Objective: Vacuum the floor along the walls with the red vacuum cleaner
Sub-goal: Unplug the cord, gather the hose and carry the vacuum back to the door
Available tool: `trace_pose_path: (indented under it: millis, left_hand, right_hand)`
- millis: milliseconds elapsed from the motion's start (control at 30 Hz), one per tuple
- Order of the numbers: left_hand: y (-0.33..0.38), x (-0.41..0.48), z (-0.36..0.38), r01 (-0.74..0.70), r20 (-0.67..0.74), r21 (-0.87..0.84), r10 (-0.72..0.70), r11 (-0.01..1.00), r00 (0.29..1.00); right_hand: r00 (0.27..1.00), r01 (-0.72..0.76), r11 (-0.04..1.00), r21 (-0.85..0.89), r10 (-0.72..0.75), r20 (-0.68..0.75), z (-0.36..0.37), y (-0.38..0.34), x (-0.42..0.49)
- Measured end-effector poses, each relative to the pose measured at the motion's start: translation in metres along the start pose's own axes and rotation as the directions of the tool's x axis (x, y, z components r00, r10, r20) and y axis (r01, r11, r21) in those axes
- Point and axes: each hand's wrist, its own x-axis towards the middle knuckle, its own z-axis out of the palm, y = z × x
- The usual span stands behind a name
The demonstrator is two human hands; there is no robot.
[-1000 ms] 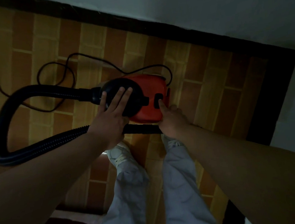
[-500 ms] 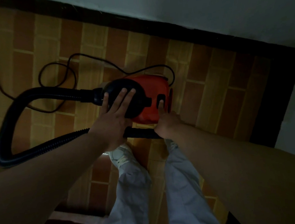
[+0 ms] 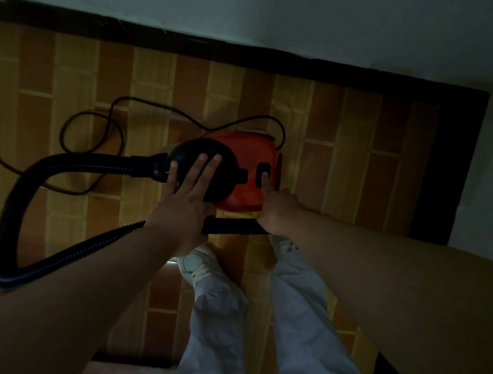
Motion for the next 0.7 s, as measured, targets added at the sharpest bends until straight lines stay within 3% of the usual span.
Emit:
trace_pose_path:
  millis: [167,333,433,600,700]
  left_hand:
    - [0.0,0.001,0.001,-0.007,-0.012,-0.017,0.007,1.0,1.0]
    - [-0.005,-0.003,0.003,-0.029,-0.084,-0.094,0.022,0.995,0.996]
    - [-0.009,-0.006,0.002,-0.045,-0.164,-0.167,0.017,0.985,0.986]
    - [-0.013,-0.016,-0.002,0.037,-0.188,-0.231,-0.082,0.972,0.979]
    - [-0.015,-0.024,-0.003,0.043,-0.233,-0.261,-0.106,0.965,0.967]
  right_hand:
    - [0.999,0.003,1.0,0.03,-0.001,-0.052,0.004,0.002,-0.004]
    - [0.965,0.076,0.994,0.082,-0.052,-0.259,0.013,0.003,-0.021]
    - [0.935,0.061,0.975,0.211,0.019,-0.355,0.02,0.001,-0.031]
    - [0.913,-0.109,0.837,0.537,0.297,-0.278,0.014,-0.009,-0.044]
    - [0.93,-0.131,0.663,0.737,0.34,-0.14,0.014,-0.017,-0.046]
